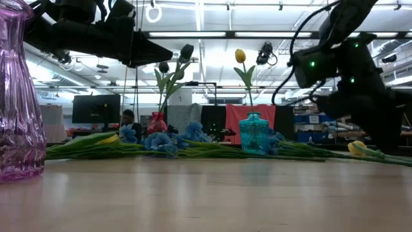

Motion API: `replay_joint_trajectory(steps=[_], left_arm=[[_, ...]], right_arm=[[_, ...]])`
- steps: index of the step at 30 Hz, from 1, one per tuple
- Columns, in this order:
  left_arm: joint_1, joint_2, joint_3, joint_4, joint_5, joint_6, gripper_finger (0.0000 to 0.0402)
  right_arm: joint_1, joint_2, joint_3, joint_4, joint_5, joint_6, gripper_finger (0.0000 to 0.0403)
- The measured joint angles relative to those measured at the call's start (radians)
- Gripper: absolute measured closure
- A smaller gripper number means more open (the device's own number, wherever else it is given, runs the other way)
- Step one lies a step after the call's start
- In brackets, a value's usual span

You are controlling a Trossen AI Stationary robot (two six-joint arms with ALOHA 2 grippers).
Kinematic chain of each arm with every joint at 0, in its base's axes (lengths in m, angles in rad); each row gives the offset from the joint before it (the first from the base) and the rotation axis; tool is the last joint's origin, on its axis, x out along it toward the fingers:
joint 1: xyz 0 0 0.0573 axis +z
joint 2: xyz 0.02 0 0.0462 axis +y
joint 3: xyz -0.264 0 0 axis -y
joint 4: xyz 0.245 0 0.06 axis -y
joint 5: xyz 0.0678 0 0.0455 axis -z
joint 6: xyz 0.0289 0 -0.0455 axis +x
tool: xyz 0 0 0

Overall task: Sort flowers into vase by color
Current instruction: Put the right yellow tulip into the blue vase

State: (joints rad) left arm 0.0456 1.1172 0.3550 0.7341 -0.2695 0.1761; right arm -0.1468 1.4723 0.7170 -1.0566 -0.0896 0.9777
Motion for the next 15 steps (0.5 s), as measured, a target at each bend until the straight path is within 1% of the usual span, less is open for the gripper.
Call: replay_joint_trajectory(steps=[4, 8, 12, 15], left_arm=[[0.0, 0.0, 0.0, -0.002, 0.0, 0.0, 0.0249], [0.0, 0.0, 0.0, -0.006, 0.0, 0.001, 0.0249], [0.0, 0.0, 0.0, -0.011, 0.0, 0.001, 0.0249], [0.0, 0.0, 0.0, -0.012, 0.0, 0.001, 0.0249]], right_arm=[[-0.013, 0.052, 0.0, 0.011, 0.014, -0.042, 0.0265], [-0.028, 0.078, 0.0, 0.038, -0.002, -0.079, 0.03], [-0.037, 0.071, 0.0, 0.048, -0.013, -0.091, 0.0334], [-0.041, 0.054, -0.002, 0.049, -0.007, -0.091, 0.0352]])
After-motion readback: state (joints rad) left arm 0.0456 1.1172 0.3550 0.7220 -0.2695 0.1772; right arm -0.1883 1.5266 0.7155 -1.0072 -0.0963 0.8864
